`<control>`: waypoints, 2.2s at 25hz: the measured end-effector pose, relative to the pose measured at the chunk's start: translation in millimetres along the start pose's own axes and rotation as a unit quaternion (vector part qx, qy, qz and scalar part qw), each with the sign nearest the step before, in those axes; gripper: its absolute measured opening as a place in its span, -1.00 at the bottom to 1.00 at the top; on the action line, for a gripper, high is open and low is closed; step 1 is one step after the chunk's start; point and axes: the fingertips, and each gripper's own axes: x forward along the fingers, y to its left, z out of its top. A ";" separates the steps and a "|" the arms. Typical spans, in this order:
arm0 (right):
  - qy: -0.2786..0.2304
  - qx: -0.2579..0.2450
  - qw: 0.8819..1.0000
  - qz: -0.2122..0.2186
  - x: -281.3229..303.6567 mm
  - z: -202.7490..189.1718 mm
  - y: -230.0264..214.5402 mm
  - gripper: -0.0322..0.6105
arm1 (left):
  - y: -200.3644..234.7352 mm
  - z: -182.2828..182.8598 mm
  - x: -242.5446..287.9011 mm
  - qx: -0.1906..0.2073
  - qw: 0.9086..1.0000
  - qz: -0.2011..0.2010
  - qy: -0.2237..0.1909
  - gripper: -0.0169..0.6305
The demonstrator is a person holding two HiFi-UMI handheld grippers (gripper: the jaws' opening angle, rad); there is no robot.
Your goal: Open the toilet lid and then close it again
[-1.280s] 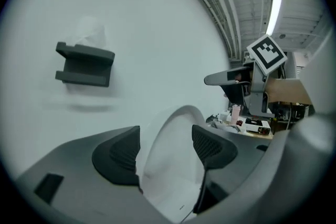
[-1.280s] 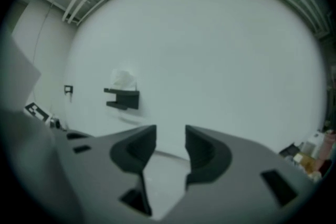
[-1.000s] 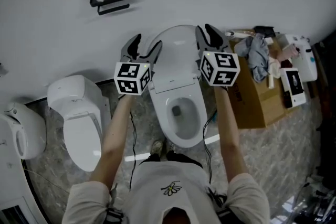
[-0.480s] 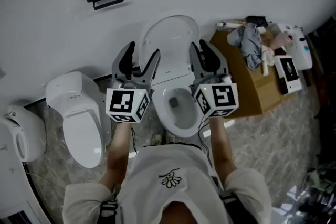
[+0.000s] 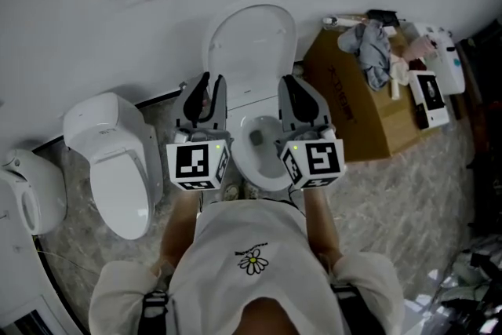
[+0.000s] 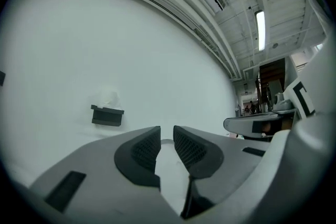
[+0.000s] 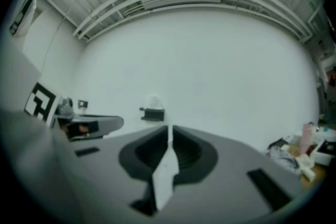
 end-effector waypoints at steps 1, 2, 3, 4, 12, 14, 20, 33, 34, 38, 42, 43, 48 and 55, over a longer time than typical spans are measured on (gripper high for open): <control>0.007 0.004 1.000 -0.005 -4.1 -5.5 -0.1 -0.76 | -1.2 -3.2 -2.2 0.003 1.000 0.003 0.004 -0.70; 0.014 0.006 1.000 -0.010 -7.0 -10.1 -0.2 -0.77 | -2.1 -6.5 -3.9 0.007 1.000 0.006 0.008 -0.77; 0.018 0.007 1.000 -0.014 -9.0 -14.1 -0.6 -0.78 | -3.2 -9.5 -5.1 0.012 1.000 0.007 0.011 -0.81; 0.022 0.007 1.000 -0.018 -10.6 -17.3 -1.3 -0.78 | -4.8 -12.0 -6.1 0.017 1.000 0.008 0.013 -0.85; 0.024 0.012 0.999 -0.042 -25.5 -21.7 -13.8 -0.80 | -17.2 -21.5 -14.5 0.018 1.000 0.002 0.021 -0.88; 0.023 0.017 0.999 -0.044 -28.1 -22.5 -15.0 -0.80 | -17.9 -21.6 -15.8 0.018 1.000 0.001 0.021 -0.89; 0.028 0.013 0.999 -0.043 -33.9 -28.2 -13.8 -0.80 | -16.3 -27.5 -19.2 0.002 1.000 0.004 0.024 -0.88; 0.053 0.003 0.997 -0.049 -20.7 -43.5 -28.9 -0.80 | -8.4 -37.4 -1.9 0.037 0.998 0.010 0.043 -0.87; 0.056 -0.001 0.997 -0.047 -14.6 -44.8 -31.9 -0.80 | -8.0 -38.4 4.2 0.043 0.998 0.005 0.045 -0.73; 0.067 -0.034 0.996 -0.045 24.8 -45.1 -54.6 -0.79 | 3.6 -43.9 42.3 0.062 0.997 -0.005 0.055 -0.55; 0.083 -0.063 0.994 -0.032 78.0 -43.3 -82.0 -0.44 | 28.2 -66.4 95.4 0.077 0.993 0.006 0.091 -0.33; 0.087 -0.070 0.993 -0.033 91.9 -43.8 -89.6 -0.43 | 34.6 -71.9 109.0 0.078 0.992 0.009 0.099 -0.32; 0.130 -0.092 0.987 -0.029 161.2 -63.2 -120.4 -0.34 | 62.3 -92.2 169.7 0.073 0.988 0.031 0.129 -0.32; 0.204 -0.121 0.971 -0.022 235.3 -109.0 -145.1 -0.33 | 76.2 -136.5 226.3 0.091 0.978 0.031 0.184 -0.32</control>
